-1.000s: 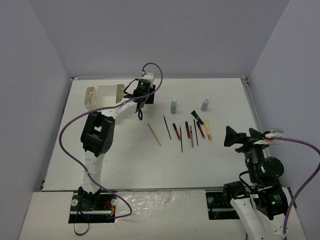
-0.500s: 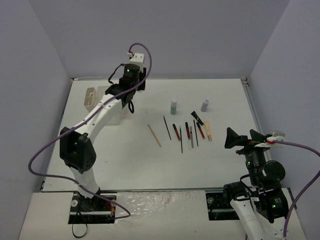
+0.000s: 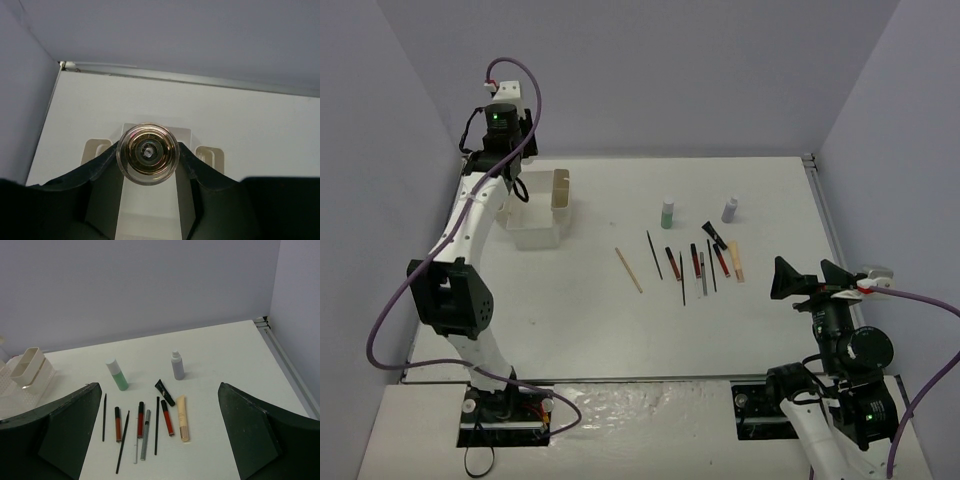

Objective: Organize the makeup

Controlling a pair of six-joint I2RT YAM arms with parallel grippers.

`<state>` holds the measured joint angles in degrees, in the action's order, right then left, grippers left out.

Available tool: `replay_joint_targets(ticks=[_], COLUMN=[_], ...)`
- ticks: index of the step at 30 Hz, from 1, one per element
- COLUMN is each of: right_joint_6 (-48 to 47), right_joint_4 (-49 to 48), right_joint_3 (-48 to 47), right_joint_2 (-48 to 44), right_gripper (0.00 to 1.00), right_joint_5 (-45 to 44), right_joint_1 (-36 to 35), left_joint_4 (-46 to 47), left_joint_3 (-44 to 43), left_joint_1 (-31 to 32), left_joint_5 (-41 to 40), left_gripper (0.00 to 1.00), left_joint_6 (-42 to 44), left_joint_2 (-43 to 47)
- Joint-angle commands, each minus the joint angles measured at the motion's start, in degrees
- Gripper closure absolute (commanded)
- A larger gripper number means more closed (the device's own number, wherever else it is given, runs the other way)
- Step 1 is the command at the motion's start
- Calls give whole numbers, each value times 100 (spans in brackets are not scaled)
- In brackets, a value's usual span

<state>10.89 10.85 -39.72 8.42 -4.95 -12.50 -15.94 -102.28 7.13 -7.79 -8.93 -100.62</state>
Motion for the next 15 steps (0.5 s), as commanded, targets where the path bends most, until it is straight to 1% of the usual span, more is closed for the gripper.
replay_joint_targets(ticks=[1,6,15], right_joint_6=[-55,-71,-87], right_joint_4=[-502,-504,-496], right_joint_3=[23,36,44], right_joint_2=[41,56,108], right_gripper=[0,0,0], right_joint_5=[103,117,143], right_joint_1=[-74,-87,-95], left_joint_4=[429,769,1770], left_joint_3=[-33,135,985], left_joint_1=[-153,-168,-178], left_joint_5=[421,348,296], left_gripper=[100,100,100], left_joint_6=[-18,-13,-67], left_joint_2=[-177,-470,-689])
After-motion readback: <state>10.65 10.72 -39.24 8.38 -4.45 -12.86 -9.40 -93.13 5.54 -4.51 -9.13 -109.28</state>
